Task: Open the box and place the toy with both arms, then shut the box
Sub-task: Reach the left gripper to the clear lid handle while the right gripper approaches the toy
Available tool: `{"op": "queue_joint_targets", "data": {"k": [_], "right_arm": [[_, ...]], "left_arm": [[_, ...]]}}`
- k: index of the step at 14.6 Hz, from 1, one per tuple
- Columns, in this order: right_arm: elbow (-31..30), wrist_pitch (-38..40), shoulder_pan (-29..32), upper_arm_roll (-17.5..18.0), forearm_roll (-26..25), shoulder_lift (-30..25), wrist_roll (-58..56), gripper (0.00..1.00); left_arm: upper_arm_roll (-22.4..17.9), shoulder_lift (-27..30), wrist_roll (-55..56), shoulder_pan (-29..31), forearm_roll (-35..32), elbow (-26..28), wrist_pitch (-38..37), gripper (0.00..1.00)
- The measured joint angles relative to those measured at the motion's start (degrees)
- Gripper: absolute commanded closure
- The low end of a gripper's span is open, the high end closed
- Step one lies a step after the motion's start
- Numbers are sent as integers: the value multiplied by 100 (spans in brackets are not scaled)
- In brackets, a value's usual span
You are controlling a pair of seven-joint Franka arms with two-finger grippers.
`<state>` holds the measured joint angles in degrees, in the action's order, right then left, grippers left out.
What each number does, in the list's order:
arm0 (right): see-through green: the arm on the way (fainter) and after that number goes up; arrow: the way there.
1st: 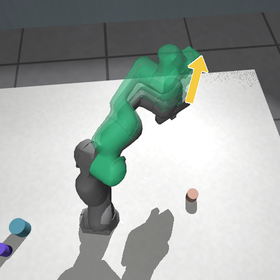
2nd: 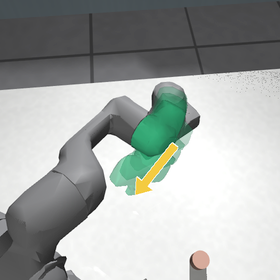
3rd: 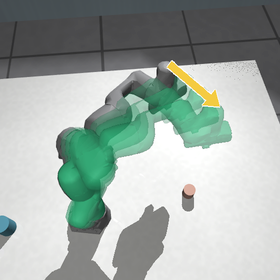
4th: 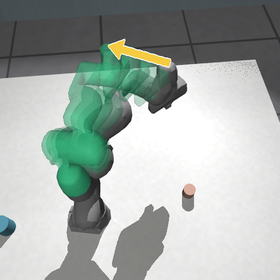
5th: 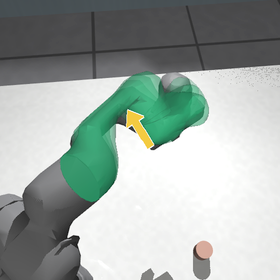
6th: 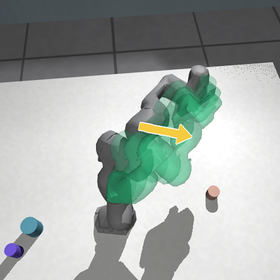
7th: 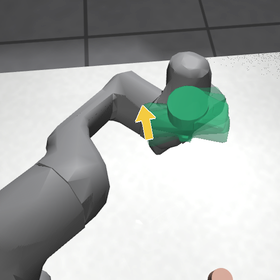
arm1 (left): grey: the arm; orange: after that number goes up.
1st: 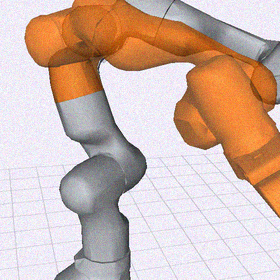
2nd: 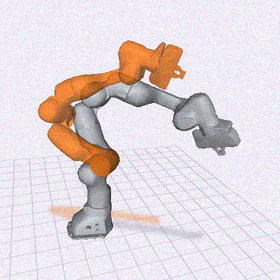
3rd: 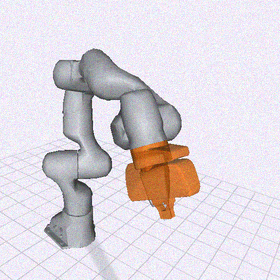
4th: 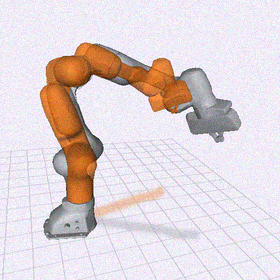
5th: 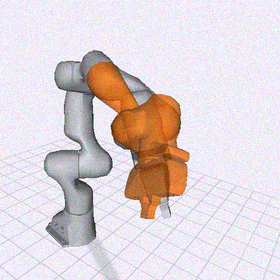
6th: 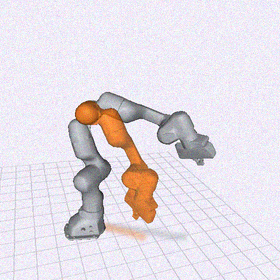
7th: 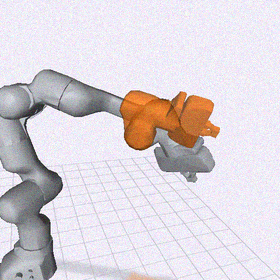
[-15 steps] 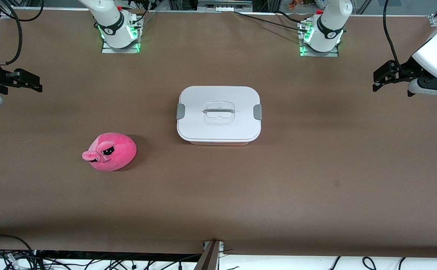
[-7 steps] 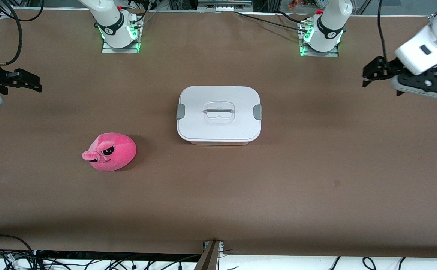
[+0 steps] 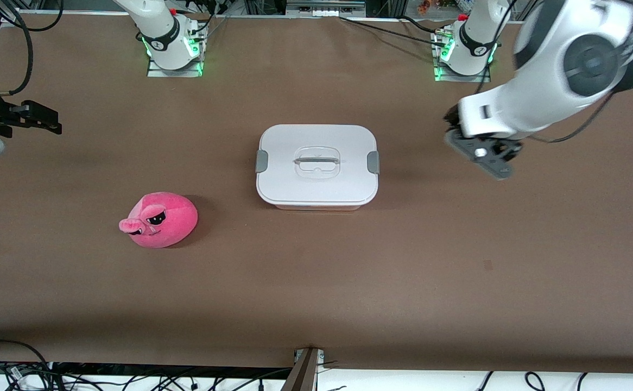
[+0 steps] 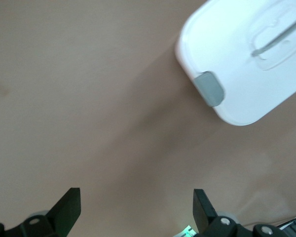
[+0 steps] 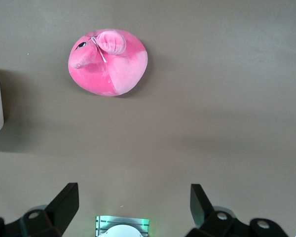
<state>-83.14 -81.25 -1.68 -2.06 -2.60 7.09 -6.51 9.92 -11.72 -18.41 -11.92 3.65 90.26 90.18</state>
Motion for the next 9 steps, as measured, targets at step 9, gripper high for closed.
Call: {"op": "queue_joint_targets", "data": {"k": [9], "right_arm": [[-5, -574, -68, 14, 2, 606, 10, 0]], "left_arm": [[142, -629, -548, -1637, 49, -211, 1738, 0]]}}
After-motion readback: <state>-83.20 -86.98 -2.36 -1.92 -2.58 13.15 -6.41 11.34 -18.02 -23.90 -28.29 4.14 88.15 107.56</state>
